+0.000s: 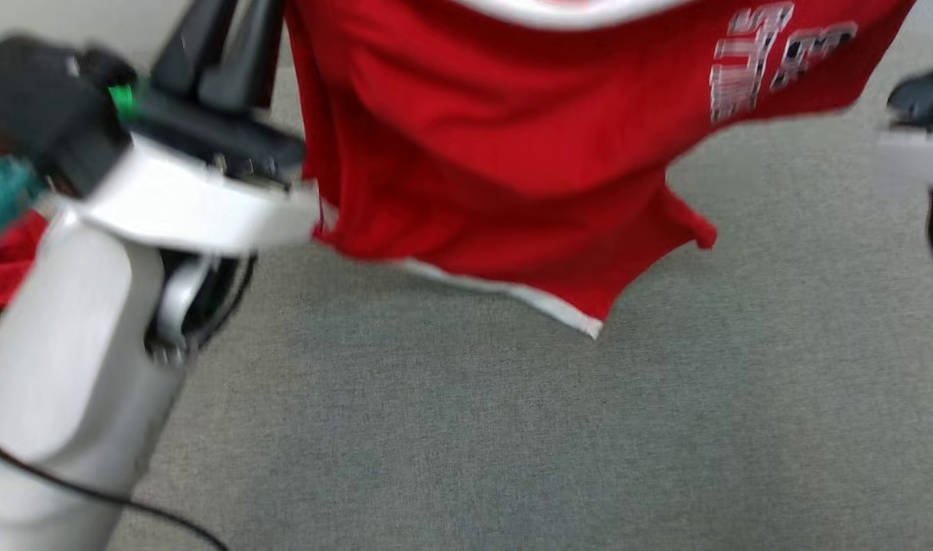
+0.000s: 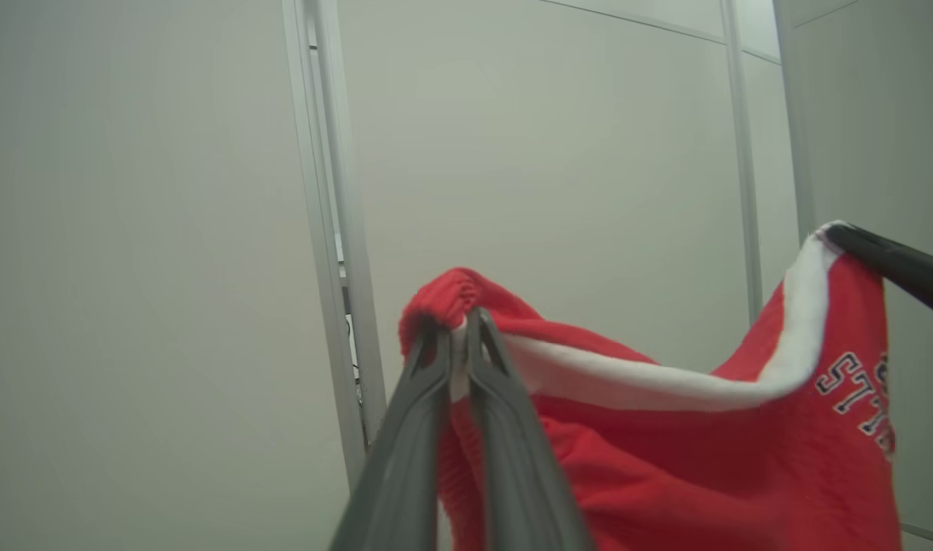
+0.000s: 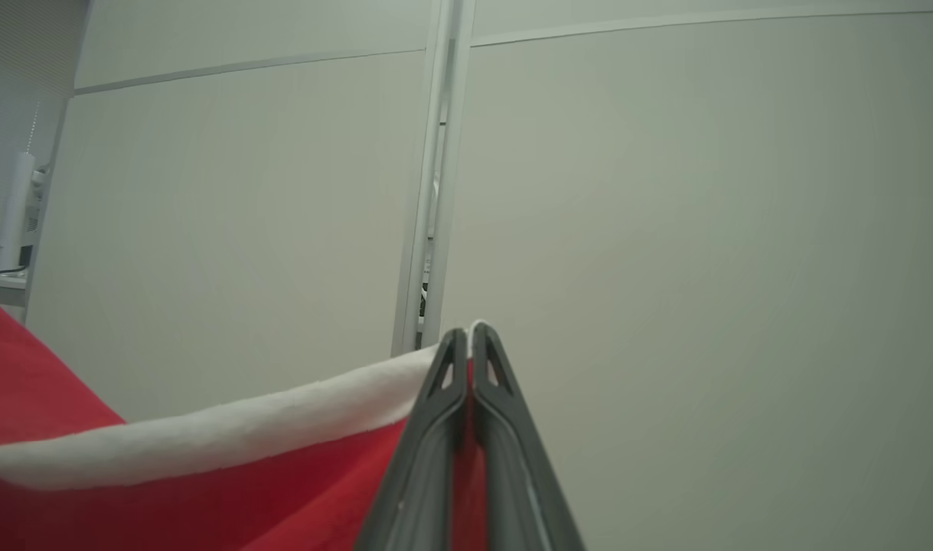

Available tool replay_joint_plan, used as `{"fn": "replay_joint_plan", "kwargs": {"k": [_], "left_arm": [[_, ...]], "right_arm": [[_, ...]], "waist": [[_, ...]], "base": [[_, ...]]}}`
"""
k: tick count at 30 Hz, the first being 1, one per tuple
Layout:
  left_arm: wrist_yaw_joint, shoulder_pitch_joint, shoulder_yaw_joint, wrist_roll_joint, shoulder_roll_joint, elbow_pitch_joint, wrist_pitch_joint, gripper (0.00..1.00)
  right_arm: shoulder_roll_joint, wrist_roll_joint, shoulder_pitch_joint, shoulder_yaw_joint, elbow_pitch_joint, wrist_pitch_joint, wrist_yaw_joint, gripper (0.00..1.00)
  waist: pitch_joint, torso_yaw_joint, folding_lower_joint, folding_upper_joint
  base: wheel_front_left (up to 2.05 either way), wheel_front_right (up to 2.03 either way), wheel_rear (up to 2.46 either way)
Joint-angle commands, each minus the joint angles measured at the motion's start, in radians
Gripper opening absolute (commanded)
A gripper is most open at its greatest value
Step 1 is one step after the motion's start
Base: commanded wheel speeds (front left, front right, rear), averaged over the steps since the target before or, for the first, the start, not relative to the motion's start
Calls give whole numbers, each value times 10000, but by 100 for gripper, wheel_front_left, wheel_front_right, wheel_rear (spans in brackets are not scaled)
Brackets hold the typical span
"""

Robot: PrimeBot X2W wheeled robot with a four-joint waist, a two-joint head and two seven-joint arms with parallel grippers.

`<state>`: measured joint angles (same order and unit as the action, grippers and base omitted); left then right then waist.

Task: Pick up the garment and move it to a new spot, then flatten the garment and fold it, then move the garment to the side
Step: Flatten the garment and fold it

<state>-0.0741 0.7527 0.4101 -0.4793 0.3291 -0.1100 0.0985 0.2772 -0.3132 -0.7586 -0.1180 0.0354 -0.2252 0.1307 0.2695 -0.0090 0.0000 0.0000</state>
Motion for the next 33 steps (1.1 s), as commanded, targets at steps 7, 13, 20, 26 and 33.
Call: {"fn": "replay_joint_plan", "kwargs": {"k": [7,13,20,26,33], "left_arm": [[799,3350,-144,-41,-671,3524,682,0],[1370,5478,-284,-10,-1218,6661,1420,0],[1881,6134,-450,-528,-1678,9470,1609,0],[2037,5407,-269,-801,-2057,10389,1640,0],[2061,2780,-44,-791,-2388,9111,1639,0]], "right_arm": [[271,50,-3357,-941,2962,-222,0,0],[-129,333,-5565,-1354,5499,-394,0,0],[-786,74,-6470,-2092,7680,-407,0,0],[-795,-617,-5640,-2490,7895,-412,0,0],[-546,-1995,-3062,-2707,6610,-414,1,0]], "waist": [[950,198,0,0],[1193,121,0,0],[1459,-75,0,0],[1579,54,0,0],[1416,257,0,0]], "base": [[0,0,0],[0,0,0],[0,0,0],[0,0,0],[0,0,0]]}}
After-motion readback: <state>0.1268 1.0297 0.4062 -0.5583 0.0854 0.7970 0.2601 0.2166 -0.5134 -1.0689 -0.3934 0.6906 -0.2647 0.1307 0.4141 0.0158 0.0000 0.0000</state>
